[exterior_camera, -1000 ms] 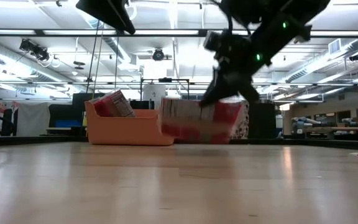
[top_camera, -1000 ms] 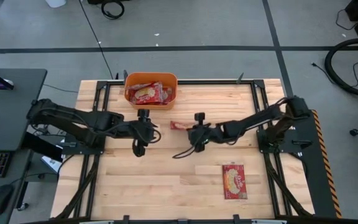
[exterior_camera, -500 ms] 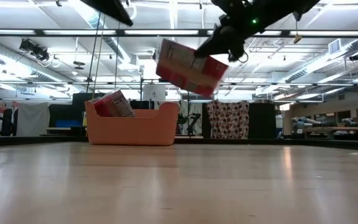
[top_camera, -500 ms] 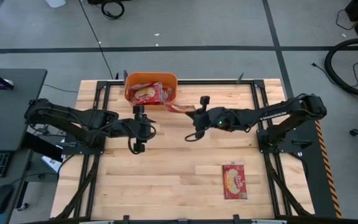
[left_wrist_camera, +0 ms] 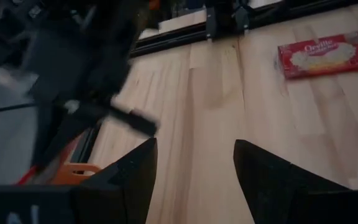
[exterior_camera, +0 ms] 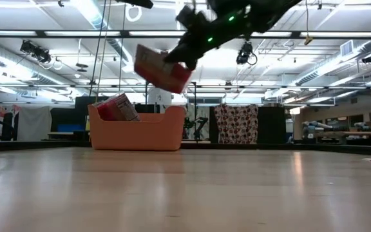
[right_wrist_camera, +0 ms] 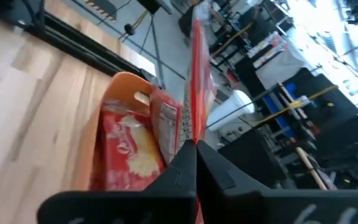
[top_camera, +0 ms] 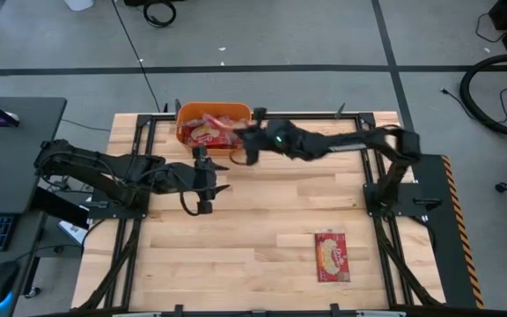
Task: Sort popcorn bags into baskets
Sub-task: Put the popcorn bag into the orange bin
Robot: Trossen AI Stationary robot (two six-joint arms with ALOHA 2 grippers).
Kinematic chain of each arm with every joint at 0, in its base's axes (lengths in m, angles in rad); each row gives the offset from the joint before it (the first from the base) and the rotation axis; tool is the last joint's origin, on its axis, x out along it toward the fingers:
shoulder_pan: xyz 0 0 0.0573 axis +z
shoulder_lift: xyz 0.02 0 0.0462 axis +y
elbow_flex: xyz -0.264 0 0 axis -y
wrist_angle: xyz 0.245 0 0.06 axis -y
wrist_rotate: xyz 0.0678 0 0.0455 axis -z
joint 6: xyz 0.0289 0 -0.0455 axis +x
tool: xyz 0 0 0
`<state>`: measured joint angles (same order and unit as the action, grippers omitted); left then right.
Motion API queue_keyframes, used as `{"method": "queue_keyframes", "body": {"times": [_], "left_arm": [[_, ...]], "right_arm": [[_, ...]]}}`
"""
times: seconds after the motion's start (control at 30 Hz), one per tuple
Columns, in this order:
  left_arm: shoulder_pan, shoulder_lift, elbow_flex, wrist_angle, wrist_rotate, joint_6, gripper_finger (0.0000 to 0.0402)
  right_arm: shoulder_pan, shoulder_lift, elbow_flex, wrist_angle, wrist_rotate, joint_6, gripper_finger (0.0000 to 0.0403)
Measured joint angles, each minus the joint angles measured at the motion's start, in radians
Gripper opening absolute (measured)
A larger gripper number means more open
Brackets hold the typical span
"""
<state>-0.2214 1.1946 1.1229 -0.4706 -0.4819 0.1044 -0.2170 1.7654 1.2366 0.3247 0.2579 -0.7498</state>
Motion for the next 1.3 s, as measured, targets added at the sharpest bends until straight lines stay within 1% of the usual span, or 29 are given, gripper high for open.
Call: {"method": "queue_keyframes", "body": {"times": [0.17,0.23,0.27,0.37,0.47,0.57,0.73,0.83,0.97,1.07,1.3], "left_arm": [[0.0,0.0,0.0,-0.016,-0.072,-0.04,0.0215],[0.0,0.0,0.0,-0.031,-0.079,-0.042,0.0215],[0.0,0.0,0.0,-0.034,-0.079,-0.042,0.0215],[0.0,0.0,0.0,-0.054,-0.079,-0.042,0.0215],[0.0,0.0,0.0,-0.061,-0.088,-0.042,0.0215],[0.0,0.0,0.0,-0.079,-0.095,-0.045,0.0215],[0.002,0.0,0.0,-0.121,-0.094,-0.073,0.0215],[0.006,0.0,0.0,-0.138,-0.094,-0.094,0.0215],[0.006,0.0,0.0,-0.17,-0.094,-0.101,0.0215],[0.006,0.0,0.0,-0.208,-0.091,-0.119,0.0215],[0.006,0.0,0.0,-0.356,-0.087,-0.189,0.0215]], "right_arm": [[-0.077,0.189,0.178,-0.001,-0.119,-0.004,0.0004],[-0.094,0.264,0.242,-0.026,-0.147,0.021,0.0007],[-0.1,0.296,0.268,-0.067,-0.161,0.027,0.0011],[-0.109,0.364,0.338,-0.187,-0.185,0.042,0.0036],[-0.107,0.392,0.392,-0.281,-0.182,0.059,0.0071],[-0.106,0.381,0.421,-0.409,-0.175,0.098,0.0103],[-0.082,0.27,0.427,-0.56,-0.173,0.175,0.0132],[-0.044,0.213,0.428,-0.685,-0.193,0.213,0.0136],[0.03,0.18,0.426,-0.875,-0.223,0.262,0.0135],[0.092,0.173,0.418,-0.994,-0.224,0.3,0.0135],[0.223,0.17,0.335,-1.171,-0.125,0.429,0.0135]]}}
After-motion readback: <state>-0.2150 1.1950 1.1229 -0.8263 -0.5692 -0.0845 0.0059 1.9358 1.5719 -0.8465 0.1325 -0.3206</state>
